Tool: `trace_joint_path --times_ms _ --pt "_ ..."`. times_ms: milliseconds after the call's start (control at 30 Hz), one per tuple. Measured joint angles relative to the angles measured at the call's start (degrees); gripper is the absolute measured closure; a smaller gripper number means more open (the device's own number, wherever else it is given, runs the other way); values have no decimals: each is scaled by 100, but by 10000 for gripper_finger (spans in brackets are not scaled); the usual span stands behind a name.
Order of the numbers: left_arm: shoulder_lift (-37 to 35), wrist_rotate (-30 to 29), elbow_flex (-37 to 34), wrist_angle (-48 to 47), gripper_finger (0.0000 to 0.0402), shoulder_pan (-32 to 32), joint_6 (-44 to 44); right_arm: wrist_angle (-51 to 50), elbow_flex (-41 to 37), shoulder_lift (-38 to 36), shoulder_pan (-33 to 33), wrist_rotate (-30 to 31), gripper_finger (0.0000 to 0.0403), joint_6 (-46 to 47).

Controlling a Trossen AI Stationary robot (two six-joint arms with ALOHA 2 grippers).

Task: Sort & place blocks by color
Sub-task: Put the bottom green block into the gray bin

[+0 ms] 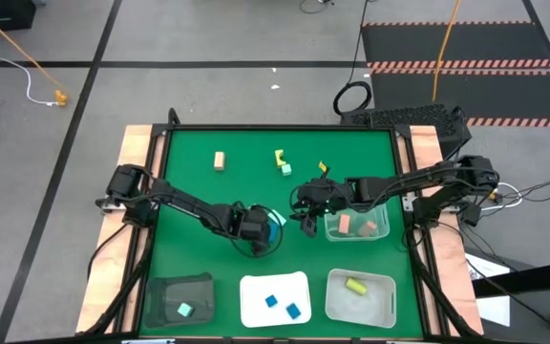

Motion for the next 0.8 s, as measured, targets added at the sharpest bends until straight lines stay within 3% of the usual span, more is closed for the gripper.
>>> trace_joint_path --times_ms 300,500,800 --pt "-327 -6 -30 -20 271 12 233 0 0 0 2 -5 234 537" --pt "-877 -348 -26 30 271 12 438 55 0 0 -9 -297 234 1788" --pt "-1320 -632 -14 983 271 -55 1170 448 0 0 -239 -576 234 3440"
